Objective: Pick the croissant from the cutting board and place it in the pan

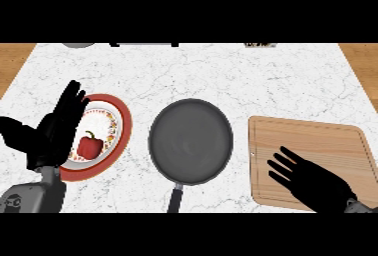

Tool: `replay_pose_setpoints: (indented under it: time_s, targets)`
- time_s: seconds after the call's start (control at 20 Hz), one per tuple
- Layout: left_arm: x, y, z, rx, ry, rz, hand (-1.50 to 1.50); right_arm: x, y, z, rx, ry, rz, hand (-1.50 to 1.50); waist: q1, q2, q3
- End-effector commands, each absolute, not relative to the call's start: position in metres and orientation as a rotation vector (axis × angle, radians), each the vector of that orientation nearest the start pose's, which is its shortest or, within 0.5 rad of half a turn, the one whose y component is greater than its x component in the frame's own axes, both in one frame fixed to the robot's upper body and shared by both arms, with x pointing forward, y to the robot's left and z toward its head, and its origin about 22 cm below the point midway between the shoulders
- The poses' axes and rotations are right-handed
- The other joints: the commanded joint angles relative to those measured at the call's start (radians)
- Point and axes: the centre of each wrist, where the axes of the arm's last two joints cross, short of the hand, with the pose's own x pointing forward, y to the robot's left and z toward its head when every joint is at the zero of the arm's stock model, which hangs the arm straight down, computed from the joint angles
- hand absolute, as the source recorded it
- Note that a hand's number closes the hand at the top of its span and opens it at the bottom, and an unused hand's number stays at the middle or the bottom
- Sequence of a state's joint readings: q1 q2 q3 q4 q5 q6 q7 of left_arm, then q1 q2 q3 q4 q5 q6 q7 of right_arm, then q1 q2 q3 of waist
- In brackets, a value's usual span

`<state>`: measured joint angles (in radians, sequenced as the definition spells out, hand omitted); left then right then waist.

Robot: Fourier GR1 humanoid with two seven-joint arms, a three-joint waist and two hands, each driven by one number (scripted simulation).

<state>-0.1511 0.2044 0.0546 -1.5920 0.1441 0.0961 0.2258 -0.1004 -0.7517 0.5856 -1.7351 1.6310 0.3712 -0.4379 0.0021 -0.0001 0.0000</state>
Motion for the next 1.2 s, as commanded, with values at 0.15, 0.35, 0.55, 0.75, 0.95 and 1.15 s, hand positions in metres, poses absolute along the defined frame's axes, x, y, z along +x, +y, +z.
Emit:
replay_pose_setpoints:
  time_s: [0.15,0.35,0.55,0.75,0.95,1.15]
  targets:
    - [0.28,0.265,0.066,0.091,-1.513,0.037,0.0,0.22,-0.25,0.016,0.913,1.018,-3.078,-1.5,-0.002,0.0,0.0]
    - [0.268,0.285,0.069,0.101,-1.509,0.043,0.0,0.238,-0.252,0.014,0.888,1.08,-3.105,-1.5,0.002,0.0,0.0]
    - [0.265,0.286,0.059,0.104,-1.52,0.03,0.0,0.231,-0.25,0.005,0.874,1.053,-3.15,-1.5,0.0,-0.001,0.0]
    - [0.26,0.273,0.053,0.108,-1.514,0.053,0.0,0.24,-0.251,-0.005,0.848,0.994,-3.149,-1.5,0.001,-0.001,0.0]
    - [0.285,0.272,0.078,0.089,-1.523,0.033,0.0,0.231,-0.263,-0.021,0.655,1.079,-3.099,1.5,-0.002,0.0,0.001]
    - [0.289,0.281,0.07,0.108,-1.53,0.032,0.0,0.239,-0.268,-0.017,0.651,1.104,-3.087,1.5,-0.003,0.0,0.0]
